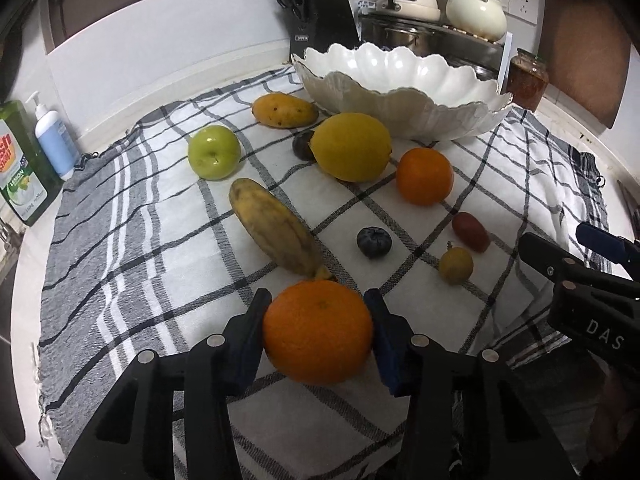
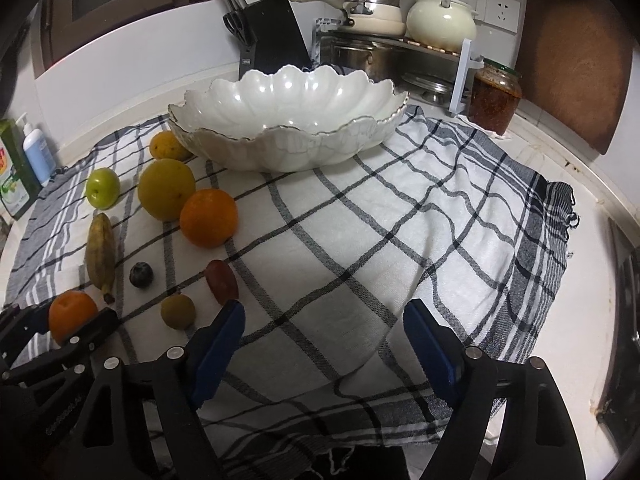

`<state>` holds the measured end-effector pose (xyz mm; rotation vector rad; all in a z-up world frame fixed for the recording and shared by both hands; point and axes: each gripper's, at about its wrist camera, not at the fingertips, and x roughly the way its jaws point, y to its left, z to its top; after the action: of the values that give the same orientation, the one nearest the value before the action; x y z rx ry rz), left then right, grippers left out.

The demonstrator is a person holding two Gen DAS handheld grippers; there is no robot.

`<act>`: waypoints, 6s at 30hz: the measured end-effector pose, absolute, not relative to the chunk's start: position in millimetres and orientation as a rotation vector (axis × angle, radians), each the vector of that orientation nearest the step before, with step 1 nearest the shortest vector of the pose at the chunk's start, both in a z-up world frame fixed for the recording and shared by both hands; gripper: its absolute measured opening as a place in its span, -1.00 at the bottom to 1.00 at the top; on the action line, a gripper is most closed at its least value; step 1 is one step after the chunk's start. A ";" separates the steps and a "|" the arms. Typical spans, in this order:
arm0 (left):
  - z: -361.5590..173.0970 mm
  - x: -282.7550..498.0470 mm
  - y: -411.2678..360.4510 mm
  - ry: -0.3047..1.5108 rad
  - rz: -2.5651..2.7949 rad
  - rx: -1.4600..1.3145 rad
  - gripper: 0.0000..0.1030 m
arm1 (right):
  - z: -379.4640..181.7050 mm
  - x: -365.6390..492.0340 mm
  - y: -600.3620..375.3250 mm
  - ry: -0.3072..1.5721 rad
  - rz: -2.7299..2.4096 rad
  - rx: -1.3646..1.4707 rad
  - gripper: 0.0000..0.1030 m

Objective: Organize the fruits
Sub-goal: 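Grasp the small brown round fruit with the right tool while the left tool holds the orange, then carry the orange and small fruit over the white scalloped bowl with both tools, then open both tools to drop the orange and small fruit into the bowl, then withdraw both tools from the bowl back toward the loose fruits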

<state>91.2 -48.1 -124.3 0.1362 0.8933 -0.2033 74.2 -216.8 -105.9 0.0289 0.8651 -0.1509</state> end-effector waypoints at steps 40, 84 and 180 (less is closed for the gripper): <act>-112.0 97.0 19.6 0.852 -0.112 0.051 -0.10 | -122.1 97.5 -141.0 0.900 0.057 -0.040 -0.52; -3.2 188.5 -63.0 0.670 -0.330 0.091 -0.10 | -10.2 161.9 -220.8 0.689 -0.040 0.019 -0.52; -39.3 162.6 -20.9 0.699 -0.019 0.062 0.80 | -34.5 125.2 -202.7 0.674 -0.167 0.032 0.66</act>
<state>162.6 -20.9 -39.3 0.0619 0.6987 -0.0186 125.2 -202.7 -34.5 0.0319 0.6745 -0.1672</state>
